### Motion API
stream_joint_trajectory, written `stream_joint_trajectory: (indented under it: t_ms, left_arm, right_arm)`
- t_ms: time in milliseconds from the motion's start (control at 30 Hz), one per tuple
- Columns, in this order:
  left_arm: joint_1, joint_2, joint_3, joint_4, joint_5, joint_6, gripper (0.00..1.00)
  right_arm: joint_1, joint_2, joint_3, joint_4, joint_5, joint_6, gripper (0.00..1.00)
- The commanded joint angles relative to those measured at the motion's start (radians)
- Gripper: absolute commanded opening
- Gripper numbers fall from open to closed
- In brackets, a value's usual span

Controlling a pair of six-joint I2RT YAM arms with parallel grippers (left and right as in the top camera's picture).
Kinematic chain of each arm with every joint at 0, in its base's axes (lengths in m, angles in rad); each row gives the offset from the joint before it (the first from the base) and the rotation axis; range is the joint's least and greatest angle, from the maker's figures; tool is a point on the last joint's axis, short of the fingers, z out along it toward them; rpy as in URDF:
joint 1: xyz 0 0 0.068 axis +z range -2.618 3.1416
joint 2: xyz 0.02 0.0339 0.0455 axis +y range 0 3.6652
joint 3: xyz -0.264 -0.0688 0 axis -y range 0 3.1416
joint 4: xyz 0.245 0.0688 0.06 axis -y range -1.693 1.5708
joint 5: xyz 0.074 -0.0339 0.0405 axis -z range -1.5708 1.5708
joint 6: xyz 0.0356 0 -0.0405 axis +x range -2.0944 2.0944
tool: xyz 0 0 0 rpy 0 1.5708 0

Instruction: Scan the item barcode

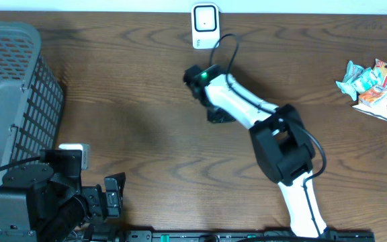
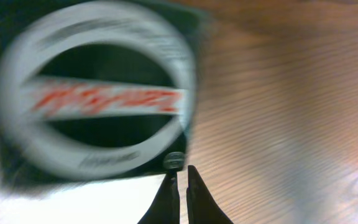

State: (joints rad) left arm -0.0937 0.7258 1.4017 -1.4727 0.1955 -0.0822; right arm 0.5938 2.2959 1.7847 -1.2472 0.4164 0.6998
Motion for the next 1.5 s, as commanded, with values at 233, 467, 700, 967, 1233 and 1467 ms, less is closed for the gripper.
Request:
stream_joint_trajectory:
  t_ms: [233,467,700,967,1233,1467]
  left_arm:
    - [0.000,0.002,0.003,0.000,-0.010,-0.005,0.98]
    - [0.000,0.002,0.003,0.000,-0.010,-0.005,0.98]
    - [0.000,0.002,0.003,0.000,-0.010,-0.005,0.98]
    - [0.000,0.002,0.003,0.000,-0.010,-0.005,0.98]
    - [0.000,0.002,0.003,0.000,-0.010,-0.005,0.98]
    - [0.000,0.002,0.003,0.000,-0.010,-0.005,0.98]
  right_arm:
    - [-0.105,-0.184,0.005,0.045,-0.138,-0.049,0.11]
    - [-0.095,-0.237,0.005,0.211,-0.298,-0.413,0.87]
    - [-0.095,-0.217,-0.002,0.263,-0.298,-0.879,0.99]
    - [-0.117,-0.190,-0.002,0.263,-0.309,-1.214,0.99]
    - [-0.124,-0.148,-0.022,0.266,-0.421,-1.385,0.95]
    - [-0.130,-0.100,-0.031,0.285,-0.417,-1.435,0.99]
